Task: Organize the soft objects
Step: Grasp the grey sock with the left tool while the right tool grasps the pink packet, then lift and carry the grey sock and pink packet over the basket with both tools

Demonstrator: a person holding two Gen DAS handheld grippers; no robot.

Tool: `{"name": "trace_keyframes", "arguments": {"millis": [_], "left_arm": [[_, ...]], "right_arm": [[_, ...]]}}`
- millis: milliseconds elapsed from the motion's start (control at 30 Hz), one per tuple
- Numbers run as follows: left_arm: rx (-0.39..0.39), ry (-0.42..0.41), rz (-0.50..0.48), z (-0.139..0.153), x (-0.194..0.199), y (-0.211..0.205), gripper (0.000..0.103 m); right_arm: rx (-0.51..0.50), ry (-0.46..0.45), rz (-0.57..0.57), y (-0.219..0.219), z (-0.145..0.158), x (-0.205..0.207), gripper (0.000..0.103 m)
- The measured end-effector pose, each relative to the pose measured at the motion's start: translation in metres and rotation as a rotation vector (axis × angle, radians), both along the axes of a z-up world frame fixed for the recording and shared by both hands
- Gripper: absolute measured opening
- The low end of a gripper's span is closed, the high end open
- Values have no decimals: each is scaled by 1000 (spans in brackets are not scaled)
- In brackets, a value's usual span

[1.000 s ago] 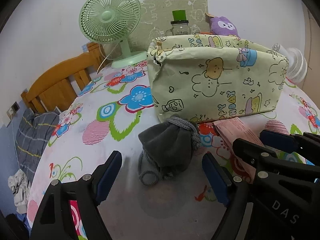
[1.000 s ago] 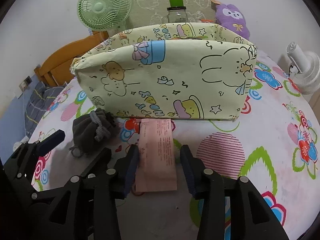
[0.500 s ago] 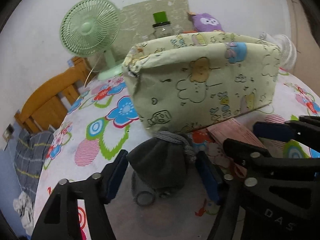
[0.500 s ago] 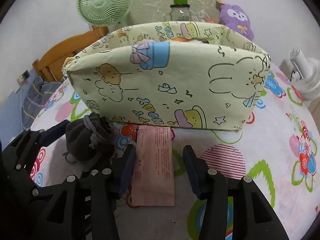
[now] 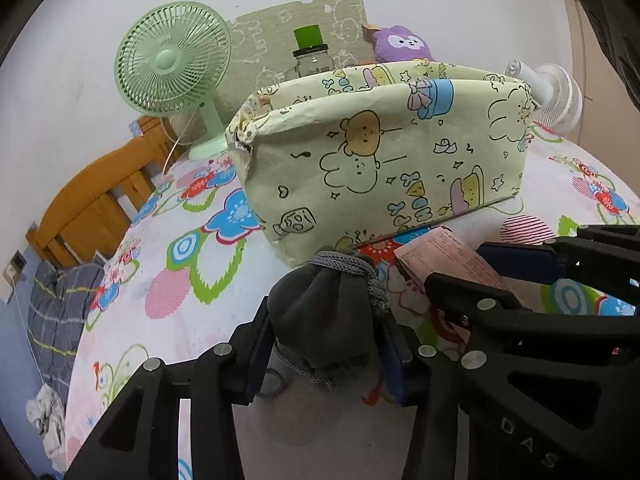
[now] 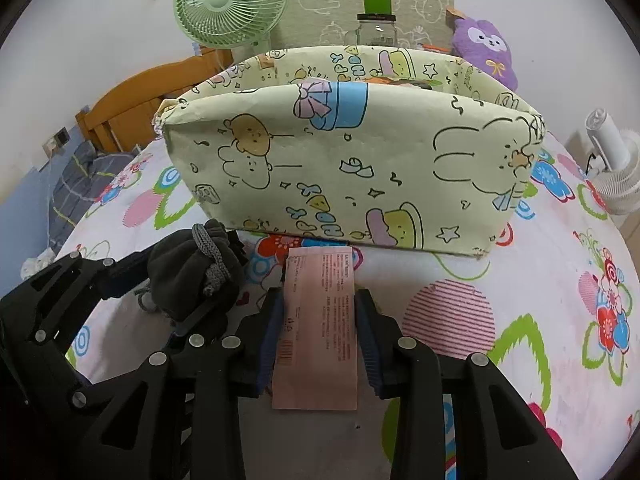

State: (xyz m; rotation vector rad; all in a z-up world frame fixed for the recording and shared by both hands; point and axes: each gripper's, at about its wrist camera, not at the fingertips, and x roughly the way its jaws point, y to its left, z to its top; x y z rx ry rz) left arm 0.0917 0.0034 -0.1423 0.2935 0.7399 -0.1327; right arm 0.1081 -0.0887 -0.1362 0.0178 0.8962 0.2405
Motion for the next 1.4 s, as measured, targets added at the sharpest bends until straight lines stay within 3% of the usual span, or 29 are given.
{"name": "trace_keyframes", "arguments": {"millis": [633, 1400], "left_arm": [[-96, 2, 42, 16, -23, -18, 40], [-182, -96, 75, 80, -51, -40, 39]], "right_arm": [[1, -57, -49, -25, 19, -29, 38], [28, -205, -87, -58, 84, -59, 38]]}}
